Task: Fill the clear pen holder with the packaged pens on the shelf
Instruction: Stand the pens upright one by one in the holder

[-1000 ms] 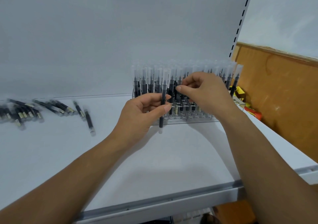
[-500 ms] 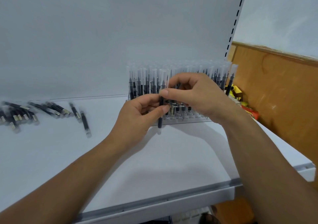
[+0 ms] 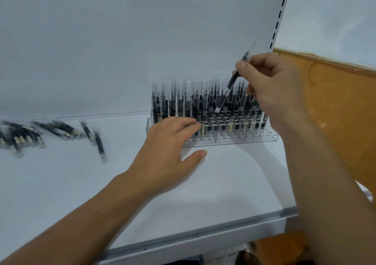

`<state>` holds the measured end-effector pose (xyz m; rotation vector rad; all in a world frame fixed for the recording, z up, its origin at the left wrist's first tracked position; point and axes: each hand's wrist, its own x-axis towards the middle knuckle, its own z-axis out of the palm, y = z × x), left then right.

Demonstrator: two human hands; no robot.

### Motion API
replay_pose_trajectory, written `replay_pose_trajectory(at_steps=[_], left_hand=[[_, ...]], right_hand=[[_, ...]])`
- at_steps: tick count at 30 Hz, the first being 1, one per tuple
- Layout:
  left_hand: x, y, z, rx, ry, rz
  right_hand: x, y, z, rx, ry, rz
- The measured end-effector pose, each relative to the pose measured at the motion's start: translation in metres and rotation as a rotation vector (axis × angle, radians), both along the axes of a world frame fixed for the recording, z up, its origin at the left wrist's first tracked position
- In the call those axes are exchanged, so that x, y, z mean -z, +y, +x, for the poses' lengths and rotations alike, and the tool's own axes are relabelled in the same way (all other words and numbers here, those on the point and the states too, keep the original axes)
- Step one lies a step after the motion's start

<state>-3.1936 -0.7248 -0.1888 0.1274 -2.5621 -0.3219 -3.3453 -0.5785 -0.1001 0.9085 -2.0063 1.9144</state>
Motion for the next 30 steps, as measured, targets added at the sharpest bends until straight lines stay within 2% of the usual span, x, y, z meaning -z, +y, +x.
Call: replay_pose_trajectory(at_steps=[9,24,30], left_hand=[[0.000,0.002,0.000,-0.012,0.004,-0.010],[0.001,0.001,-0.001,-0.005,0.016,-0.015],[0.001,0.001,-0.001,-0.002,0.023,-0.016]], right_hand=[[0.012,-0.014,0.001,0.042,0.111,0.213],[0.016,-0.021,0.000,0.069,0.117,0.196],[0.026,-0.021,-0.001,0.013,0.161,0.584]])
